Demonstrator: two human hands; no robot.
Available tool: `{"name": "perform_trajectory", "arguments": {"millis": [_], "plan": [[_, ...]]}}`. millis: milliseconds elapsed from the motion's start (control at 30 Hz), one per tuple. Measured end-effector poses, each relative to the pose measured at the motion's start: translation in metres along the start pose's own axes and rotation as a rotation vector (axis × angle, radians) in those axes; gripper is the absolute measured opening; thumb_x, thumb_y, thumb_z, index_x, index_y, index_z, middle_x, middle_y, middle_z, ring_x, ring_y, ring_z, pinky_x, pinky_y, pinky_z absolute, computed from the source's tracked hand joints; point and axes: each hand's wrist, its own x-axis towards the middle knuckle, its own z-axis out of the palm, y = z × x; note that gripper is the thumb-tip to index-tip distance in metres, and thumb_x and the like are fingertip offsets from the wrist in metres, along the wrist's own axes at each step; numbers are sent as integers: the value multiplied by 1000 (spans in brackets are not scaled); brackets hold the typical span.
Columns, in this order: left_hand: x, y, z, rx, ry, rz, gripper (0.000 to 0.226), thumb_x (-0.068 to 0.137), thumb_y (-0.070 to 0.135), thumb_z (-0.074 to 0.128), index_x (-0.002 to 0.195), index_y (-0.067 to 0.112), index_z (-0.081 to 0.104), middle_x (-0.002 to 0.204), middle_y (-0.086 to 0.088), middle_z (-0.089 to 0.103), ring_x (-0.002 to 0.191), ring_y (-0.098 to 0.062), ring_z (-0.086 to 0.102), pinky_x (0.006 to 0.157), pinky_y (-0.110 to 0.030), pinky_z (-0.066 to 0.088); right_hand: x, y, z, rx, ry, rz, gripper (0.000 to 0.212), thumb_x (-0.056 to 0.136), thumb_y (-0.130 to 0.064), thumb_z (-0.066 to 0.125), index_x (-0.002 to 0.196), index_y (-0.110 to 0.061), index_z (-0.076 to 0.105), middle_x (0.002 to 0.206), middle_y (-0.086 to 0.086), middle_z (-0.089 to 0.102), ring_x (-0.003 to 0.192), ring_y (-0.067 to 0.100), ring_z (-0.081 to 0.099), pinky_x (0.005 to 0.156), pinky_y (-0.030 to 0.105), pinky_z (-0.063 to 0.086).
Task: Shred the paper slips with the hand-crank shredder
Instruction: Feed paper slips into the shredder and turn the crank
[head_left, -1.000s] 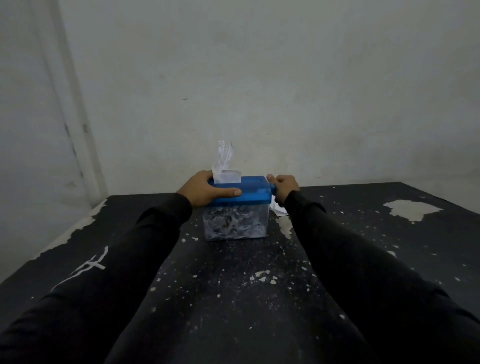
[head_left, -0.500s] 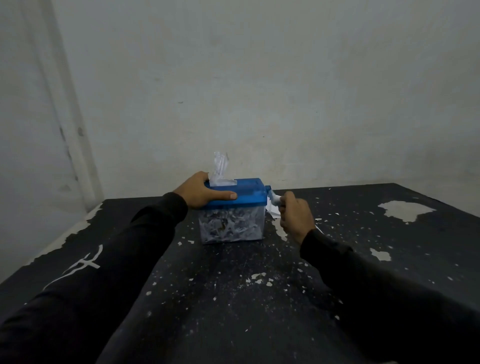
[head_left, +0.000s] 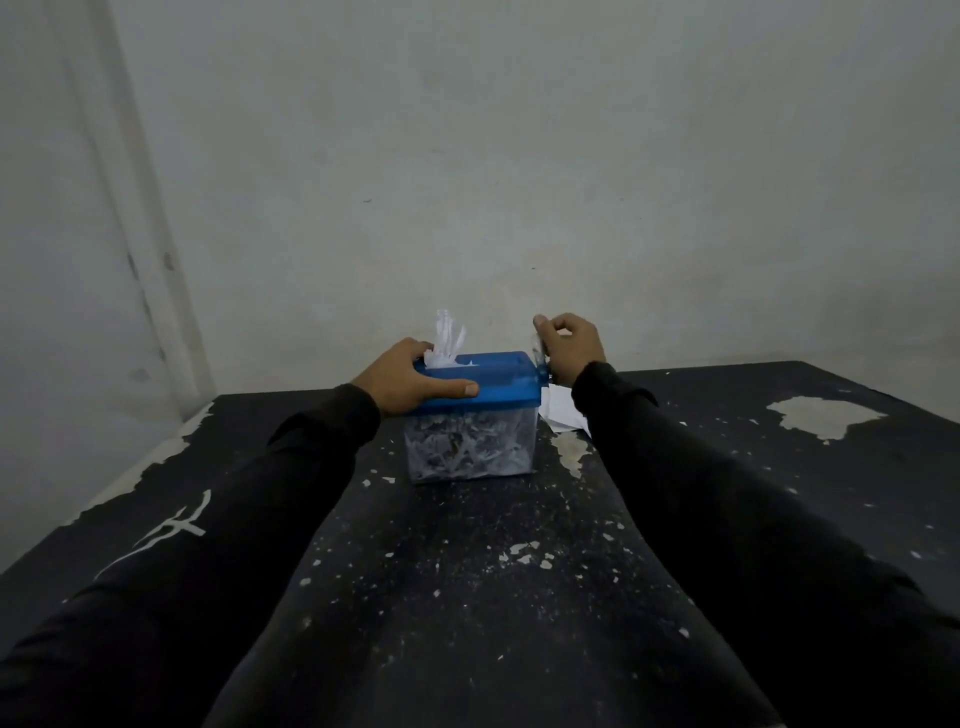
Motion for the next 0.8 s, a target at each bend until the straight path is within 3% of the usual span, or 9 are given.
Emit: {"name": "perform_trajectory", "arguments": {"millis": [100, 167, 233, 333, 400, 467, 600, 733, 800], "plan": [[-4, 7, -2, 6, -11, -9, 106, 53, 86, 77, 104, -6, 67, 101, -32, 65, 88, -44, 63, 69, -37, 41, 2, 6, 0, -62, 10, 19, 38, 96, -44, 63, 74, -14, 59, 69, 4, 60, 65, 24, 56, 60, 32, 47], [-5, 9, -1, -5, -36, -13, 78, 62, 75, 81, 96, 5, 71, 95, -28, 67, 84, -41, 64, 69, -33, 44, 1, 8, -2, -137, -21, 43, 39, 97, -42, 62, 73, -12, 60, 67, 4, 58, 62, 22, 54, 55, 28, 45], [-5, 10, 0, 7, -25, -36, 50, 68, 67, 83, 87, 24, 65, 85, -10, 64, 74, -23, 60, 66, -26, 45, -6, 16, 0, -200, -62, 82, 41, 99, -35, 61, 67, -11, 56, 63, 4, 54, 58, 20, 49, 51, 27, 41], [1, 4, 0, 7, -20, -21, 56, 68, 70, 82, 97, 24, 69, 93, -4, 69, 82, -19, 64, 77, -33, 53, -37, 36, -2, -201, -136, 162, 41, 103, -21, 52, 62, -12, 49, 60, 2, 48, 54, 16, 41, 50, 25, 36], [1, 6, -1, -5, -39, -21, 42, 76, 53, 83, 103, 24, 69, 94, 8, 69, 82, -9, 63, 77, -28, 52, -63, 45, -9, -240, -141, 152, 45, 105, -27, 49, 62, -12, 53, 60, 2, 52, 54, 14, 44, 52, 25, 38], [1, 7, 0, -8, -50, -13, 49, 72, 56, 82, 107, 24, 72, 99, 10, 72, 86, -7, 66, 78, -29, 52, -85, 48, -16, -245, -88, 97, 50, 105, -35, 47, 61, -11, 55, 59, 4, 53, 55, 16, 45, 56, 28, 41], [4, 7, -2, 17, -49, -19, 56, 70, 56, 82, 112, 23, 70, 102, 14, 69, 89, -4, 64, 74, -23, 47, -103, 7, -24, 49, 39, -37, 42, 104, -27, 45, 64, -17, 54, 60, -10, 49, 52, 6, 36, 48, 18, 34], [8, 0, -1, 25, -31, -10, 49, 72, 52, 84, 110, 26, 69, 102, 15, 66, 90, -6, 62, 80, -29, 48, -66, -34, -33, 40, -165, 26, 36, 103, -36, 46, 74, -17, 56, 62, -4, 42, 49, 12, 34, 44, 23, 26], [10, -3, -1, 23, -24, -16, 61, 69, 59, 85, 115, 23, 69, 107, 12, 66, 95, -10, 62, 86, -33, 48, -42, -36, -36, -67, -176, 48, 33, 100, -41, 54, 82, -14, 54, 68, 3, 46, 50, 16, 38, 44, 25, 31]]}}
